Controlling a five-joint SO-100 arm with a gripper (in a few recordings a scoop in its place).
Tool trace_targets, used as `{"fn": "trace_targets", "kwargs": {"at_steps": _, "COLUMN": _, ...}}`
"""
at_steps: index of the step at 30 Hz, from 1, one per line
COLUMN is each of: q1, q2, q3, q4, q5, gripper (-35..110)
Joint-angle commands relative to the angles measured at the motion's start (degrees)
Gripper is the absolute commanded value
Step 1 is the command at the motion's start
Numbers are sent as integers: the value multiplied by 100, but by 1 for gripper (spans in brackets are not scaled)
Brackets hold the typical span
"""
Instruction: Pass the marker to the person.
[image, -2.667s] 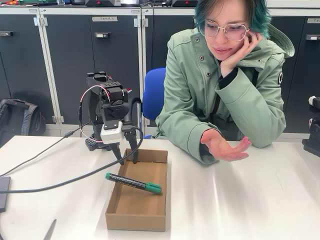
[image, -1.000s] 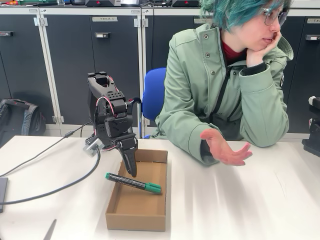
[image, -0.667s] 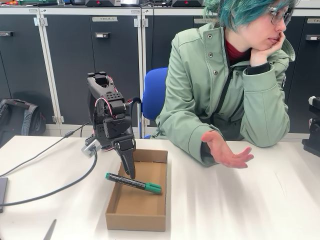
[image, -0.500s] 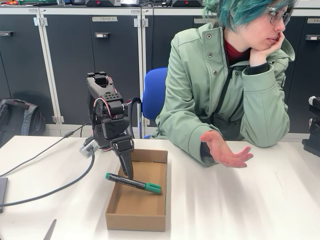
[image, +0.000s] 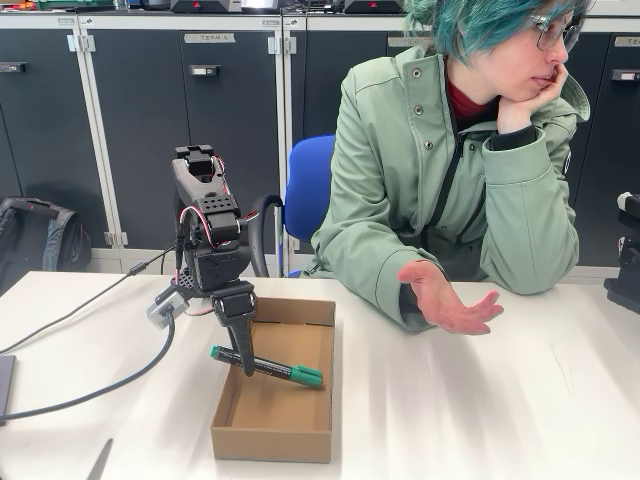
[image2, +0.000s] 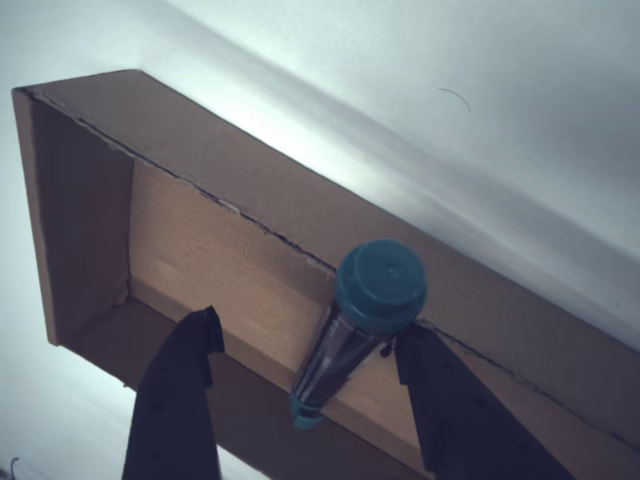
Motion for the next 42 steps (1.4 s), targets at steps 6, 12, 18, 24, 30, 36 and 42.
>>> {"fn": "trace_targets", "kwargs": {"at_steps": 6, "q1": 53, "q2": 35, "q3": -264, "q4": -26, "q5": 0, "gripper": 24}}
{"fn": "trace_targets", "kwargs": {"at_steps": 12, "q1": 53, "q2": 53, "q3": -272, "q4": -26, "q5": 0, "gripper": 13}}
{"fn": "trace_targets", "kwargs": {"at_steps": 18, "q1": 70, "q2": 44, "q3": -387, "q4": 44, "q5": 88, "gripper": -5}}
{"fn": "trace_targets", "kwargs": {"at_steps": 24, "q1": 62, "q2": 53, "q3": -360, "q4": 26, "q5": 97, "gripper": -5}}
{"fn": "trace_targets", "kwargs": {"at_steps": 30, "q1": 62, "q2": 62, "q3": -378, "q4": -53, "q5": 105, "gripper": -5}}
{"fn": "trace_targets", "kwargs": {"at_steps": 36, "q1": 70, "q2": 62, "q3": -360, "q4": -70, "q5": -53, "gripper": 13}}
{"fn": "trace_targets", "kwargs": {"at_steps": 42, "q1": 79, "q2": 70, "q3": -299, "q4": -141, "q5": -123, "gripper": 24}}
